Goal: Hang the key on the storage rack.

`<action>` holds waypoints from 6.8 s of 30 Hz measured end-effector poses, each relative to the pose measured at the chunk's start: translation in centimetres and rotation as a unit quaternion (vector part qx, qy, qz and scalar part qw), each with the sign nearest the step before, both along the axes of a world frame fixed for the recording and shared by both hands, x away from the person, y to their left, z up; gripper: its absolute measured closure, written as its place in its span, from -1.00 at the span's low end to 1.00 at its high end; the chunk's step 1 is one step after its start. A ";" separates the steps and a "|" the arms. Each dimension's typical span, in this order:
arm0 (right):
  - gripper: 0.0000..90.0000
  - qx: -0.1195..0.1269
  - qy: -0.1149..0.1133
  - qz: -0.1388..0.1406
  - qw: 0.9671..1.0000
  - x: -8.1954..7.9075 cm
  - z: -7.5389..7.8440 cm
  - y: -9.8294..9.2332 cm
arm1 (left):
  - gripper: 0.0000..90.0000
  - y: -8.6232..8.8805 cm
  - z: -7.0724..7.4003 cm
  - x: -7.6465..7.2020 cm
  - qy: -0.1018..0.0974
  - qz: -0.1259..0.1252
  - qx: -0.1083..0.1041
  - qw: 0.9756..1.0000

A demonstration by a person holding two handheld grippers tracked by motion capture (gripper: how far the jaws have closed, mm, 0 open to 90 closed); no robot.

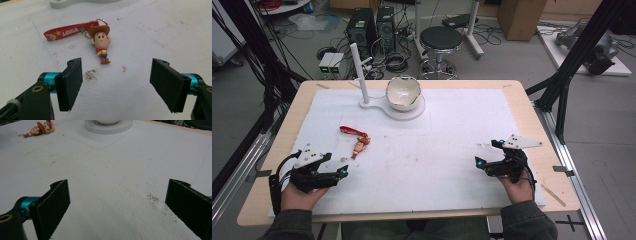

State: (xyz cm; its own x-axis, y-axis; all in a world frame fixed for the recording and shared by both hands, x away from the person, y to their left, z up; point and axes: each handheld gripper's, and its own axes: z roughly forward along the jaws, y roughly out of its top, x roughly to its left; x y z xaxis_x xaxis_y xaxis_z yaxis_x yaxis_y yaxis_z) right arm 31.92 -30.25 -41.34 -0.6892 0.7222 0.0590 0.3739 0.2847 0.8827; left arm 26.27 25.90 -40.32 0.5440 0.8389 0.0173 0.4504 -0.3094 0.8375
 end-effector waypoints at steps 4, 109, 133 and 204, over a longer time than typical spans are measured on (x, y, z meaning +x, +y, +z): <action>-0.89 0.001 -0.003 0.000 1.000 0.0 0.0 -0.2 | -0.41 -0.3 0.0 0.1 0.001 -0.001 0.001 1.000; -0.89 0.032 -0.019 0.017 0.999 -0.3 0.4 -0.1 | 0.13 -6.8 -2.4 14.4 0.125 0.300 -0.089 0.941; -0.88 0.030 -0.020 0.018 0.999 -0.5 0.5 -0.1 | 0.13 -7.5 -3.1 14.8 0.134 0.320 -0.082 0.934; -0.88 0.035 -0.023 0.014 0.999 -0.4 0.5 -0.4 | 0.57 -9.6 -2.1 15.5 0.095 0.227 -0.021 0.969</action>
